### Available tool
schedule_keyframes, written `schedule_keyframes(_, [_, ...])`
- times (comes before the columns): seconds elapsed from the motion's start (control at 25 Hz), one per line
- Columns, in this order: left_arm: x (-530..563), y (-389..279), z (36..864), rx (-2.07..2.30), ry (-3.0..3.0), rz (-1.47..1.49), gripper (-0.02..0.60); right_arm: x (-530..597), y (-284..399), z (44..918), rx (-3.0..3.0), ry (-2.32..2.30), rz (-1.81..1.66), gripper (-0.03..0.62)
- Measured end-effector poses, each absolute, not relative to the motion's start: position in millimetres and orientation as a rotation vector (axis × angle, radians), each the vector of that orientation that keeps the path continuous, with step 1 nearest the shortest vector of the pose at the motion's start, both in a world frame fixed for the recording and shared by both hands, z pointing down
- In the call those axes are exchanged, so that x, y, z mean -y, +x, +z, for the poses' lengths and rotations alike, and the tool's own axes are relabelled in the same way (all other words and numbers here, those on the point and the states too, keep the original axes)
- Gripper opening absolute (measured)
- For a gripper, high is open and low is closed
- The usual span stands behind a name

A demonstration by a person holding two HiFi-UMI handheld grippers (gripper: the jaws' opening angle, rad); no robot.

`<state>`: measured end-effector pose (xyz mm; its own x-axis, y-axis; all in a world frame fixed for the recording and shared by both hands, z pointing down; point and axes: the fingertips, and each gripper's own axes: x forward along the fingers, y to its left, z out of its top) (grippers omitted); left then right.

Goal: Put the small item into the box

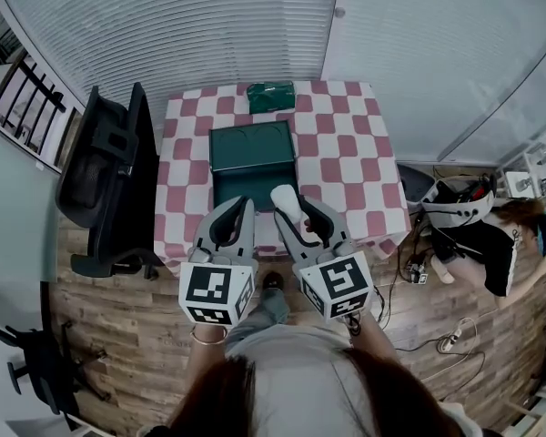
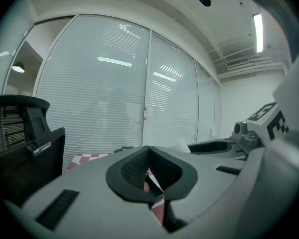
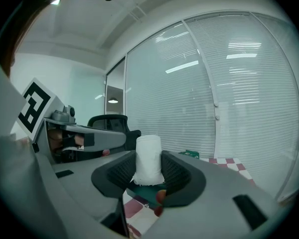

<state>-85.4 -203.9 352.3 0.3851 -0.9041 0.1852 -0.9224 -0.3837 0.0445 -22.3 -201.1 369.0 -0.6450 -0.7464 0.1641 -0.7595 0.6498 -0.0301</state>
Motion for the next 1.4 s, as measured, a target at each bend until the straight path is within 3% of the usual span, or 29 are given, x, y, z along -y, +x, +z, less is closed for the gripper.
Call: schedule_keyframes(1.4, [256, -116, 369, 1.613, 2.466, 0.181, 0.006, 270, -72, 455, 2.505, 0.934, -0.079, 0.175])
